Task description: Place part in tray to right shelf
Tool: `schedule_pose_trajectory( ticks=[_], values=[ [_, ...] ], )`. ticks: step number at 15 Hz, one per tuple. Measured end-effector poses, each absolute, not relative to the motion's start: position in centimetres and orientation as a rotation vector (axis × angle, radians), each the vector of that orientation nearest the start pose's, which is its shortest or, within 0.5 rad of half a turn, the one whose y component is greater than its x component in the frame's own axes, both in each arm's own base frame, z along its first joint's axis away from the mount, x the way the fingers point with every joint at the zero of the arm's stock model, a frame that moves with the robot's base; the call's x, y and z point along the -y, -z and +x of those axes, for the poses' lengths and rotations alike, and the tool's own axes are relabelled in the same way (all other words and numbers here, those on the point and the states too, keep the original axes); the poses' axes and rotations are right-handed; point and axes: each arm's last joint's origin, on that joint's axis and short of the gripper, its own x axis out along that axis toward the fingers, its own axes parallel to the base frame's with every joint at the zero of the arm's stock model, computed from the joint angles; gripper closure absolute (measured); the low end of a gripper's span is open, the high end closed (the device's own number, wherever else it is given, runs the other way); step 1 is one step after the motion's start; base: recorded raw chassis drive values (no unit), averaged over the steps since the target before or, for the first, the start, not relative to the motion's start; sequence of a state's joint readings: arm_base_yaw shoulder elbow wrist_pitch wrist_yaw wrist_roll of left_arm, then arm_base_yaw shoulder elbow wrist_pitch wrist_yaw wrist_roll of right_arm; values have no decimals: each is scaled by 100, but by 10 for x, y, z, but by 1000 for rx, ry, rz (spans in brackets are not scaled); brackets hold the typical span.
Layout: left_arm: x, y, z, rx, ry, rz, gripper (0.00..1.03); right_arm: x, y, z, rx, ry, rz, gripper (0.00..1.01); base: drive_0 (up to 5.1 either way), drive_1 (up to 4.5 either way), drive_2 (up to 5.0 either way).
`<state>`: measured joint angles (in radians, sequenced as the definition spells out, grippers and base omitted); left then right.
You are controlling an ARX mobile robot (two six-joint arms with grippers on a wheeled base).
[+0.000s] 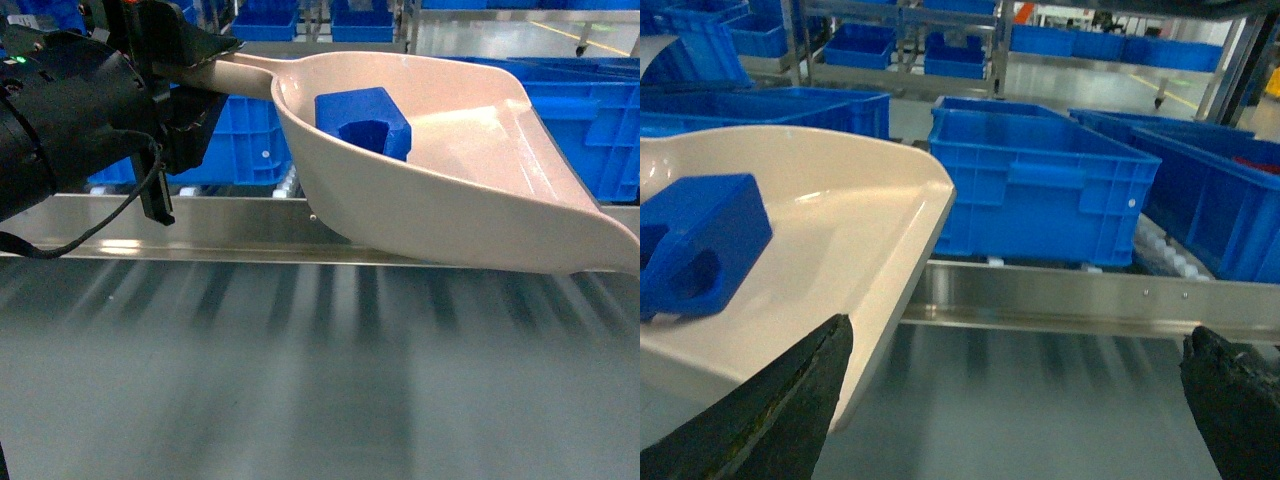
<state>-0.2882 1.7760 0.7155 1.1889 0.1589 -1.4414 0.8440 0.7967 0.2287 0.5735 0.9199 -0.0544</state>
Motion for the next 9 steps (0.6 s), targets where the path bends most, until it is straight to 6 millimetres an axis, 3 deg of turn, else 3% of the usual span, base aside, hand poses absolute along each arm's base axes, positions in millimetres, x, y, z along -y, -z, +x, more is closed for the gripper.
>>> schedule_pose_trajectory(
  ticks=[8, 9],
  values=[
    [101, -189, 326, -221, 453, -1421, 87, -104, -211, 123, 1, 76, -51, 3, 11, 423, -401],
    [101, -190, 326, -219, 458, -1421, 87, -104, -212, 123, 2, 76, -49, 3, 0, 0, 0]
  ],
)
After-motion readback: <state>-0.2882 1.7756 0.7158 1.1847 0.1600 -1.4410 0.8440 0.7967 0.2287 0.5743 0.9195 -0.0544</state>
